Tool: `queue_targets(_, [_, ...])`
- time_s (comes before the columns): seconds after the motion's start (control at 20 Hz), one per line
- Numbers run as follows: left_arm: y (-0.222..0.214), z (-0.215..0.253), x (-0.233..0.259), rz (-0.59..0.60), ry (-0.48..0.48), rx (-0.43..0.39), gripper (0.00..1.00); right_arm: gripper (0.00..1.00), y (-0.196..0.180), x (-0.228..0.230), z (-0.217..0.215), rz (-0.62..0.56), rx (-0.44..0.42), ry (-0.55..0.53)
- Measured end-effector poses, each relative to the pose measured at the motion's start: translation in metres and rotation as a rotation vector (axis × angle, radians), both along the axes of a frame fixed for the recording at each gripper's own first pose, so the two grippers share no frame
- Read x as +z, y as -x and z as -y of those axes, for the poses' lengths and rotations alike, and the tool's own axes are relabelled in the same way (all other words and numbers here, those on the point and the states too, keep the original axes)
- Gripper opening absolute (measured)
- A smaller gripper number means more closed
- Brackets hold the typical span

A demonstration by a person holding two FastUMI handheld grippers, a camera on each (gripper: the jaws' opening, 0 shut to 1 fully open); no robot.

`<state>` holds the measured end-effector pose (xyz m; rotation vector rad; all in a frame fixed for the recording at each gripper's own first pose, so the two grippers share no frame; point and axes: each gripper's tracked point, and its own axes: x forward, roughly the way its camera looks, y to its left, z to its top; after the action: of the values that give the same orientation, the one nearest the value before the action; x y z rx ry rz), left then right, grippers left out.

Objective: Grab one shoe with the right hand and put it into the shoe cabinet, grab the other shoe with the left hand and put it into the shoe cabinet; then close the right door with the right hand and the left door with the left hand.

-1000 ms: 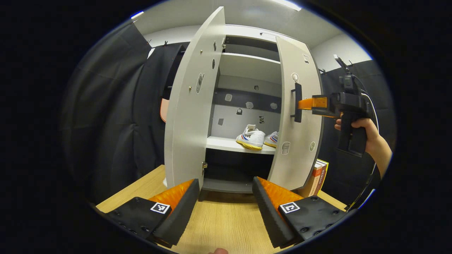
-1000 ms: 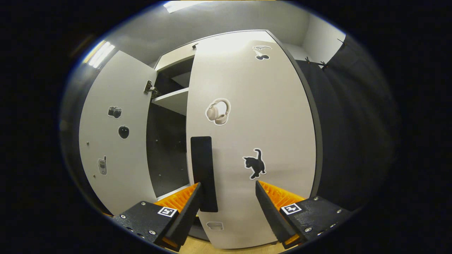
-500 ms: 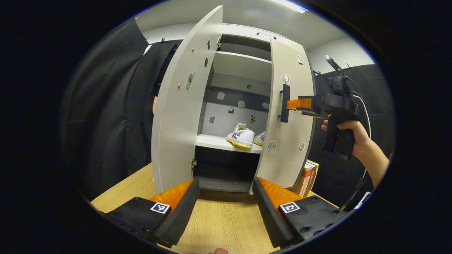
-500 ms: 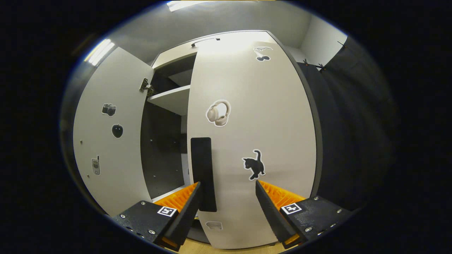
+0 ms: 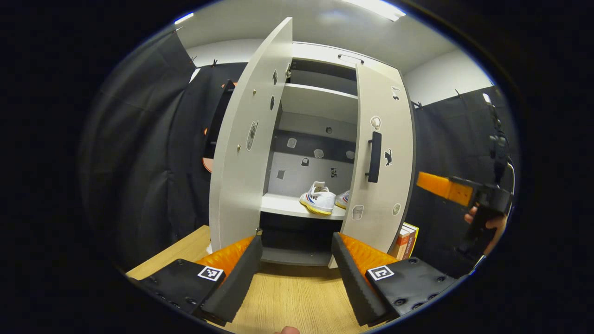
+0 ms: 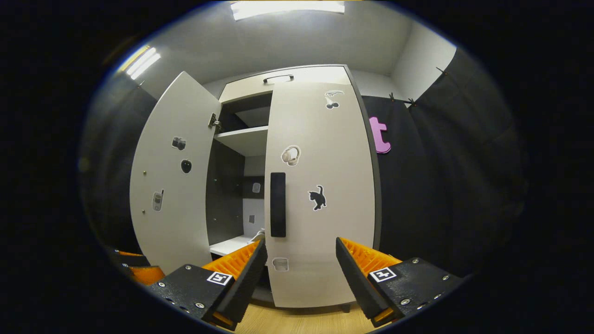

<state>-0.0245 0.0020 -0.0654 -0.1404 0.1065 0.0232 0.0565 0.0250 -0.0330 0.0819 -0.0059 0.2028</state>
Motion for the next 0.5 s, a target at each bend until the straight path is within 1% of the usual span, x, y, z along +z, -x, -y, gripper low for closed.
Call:
queue_targets(0.05, [0.0, -0.001, 0.004, 0.007, -0.005, 0.005, 0.97, 0.92, 0.008, -0.005, 0.003, -0.001, -0.009, 0.006])
queue_targets(0.1, [-0.001, -0.001, 0.008, 0.012, -0.004, 0.007, 0.94, 0.92, 0.014, -0.011, 0.007, -0.005, -0.021, 0.011])
queue_targets(0.15, [-0.001, 0.0, 0.011, 0.011, 0.004, 0.005, 0.97, 0.92, 0.02, -0.016, 0.01, -0.012, -0.033, 0.013])
queue_targets(0.3, [0.002, -0.006, 0.036, 0.016, 0.048, -0.004, 0.97, 0.92, 0.027, -0.028, 0.016, -0.047, -0.053, -0.002])
queue_targets(0.35, [0.003, -0.015, 0.05, 0.034, 0.055, 0.006, 0.94, 0.92, 0.028, -0.029, 0.019, -0.051, -0.062, -0.006])
queue_targets(0.4, [0.005, -0.028, 0.064, 0.055, 0.052, 0.022, 0.97, 0.92, 0.027, -0.031, 0.022, -0.055, -0.069, -0.006])
queue_targets(0.5, [0.013, -0.065, 0.085, 0.077, 0.027, 0.08, 0.96, 0.92, 0.025, -0.035, 0.026, -0.066, -0.076, 0.002])
